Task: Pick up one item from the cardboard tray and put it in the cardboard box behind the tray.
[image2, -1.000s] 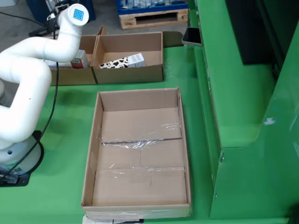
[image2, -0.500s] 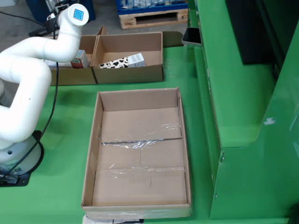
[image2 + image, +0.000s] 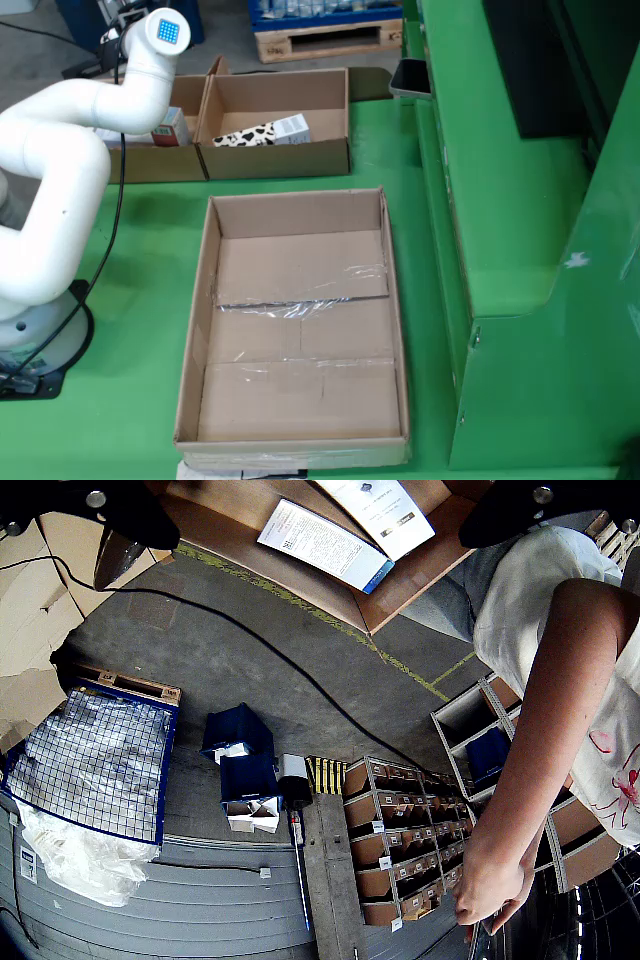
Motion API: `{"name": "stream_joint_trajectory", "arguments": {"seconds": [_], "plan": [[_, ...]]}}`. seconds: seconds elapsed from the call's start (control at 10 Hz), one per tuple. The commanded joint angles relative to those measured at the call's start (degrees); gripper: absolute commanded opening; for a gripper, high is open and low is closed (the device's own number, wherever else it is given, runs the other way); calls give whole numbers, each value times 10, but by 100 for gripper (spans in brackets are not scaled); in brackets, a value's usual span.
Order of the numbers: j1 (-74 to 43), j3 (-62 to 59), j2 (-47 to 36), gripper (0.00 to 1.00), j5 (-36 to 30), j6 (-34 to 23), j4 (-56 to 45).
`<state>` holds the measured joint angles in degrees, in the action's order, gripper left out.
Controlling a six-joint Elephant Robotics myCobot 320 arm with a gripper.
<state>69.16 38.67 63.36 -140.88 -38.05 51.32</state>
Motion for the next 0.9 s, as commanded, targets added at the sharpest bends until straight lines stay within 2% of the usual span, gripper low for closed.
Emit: {"name": "stream_joint_trajectory", "arguments": {"seconds": [0.0,0.5,0.7,0.8], "plan": [[-3,-15,-16,100,-9,2,8],[1,-33,-21,100,3,-2,-13],[5,-149,-6,100,12,-35,-135],[5,-149,-6,100,12,-35,-135]]}}
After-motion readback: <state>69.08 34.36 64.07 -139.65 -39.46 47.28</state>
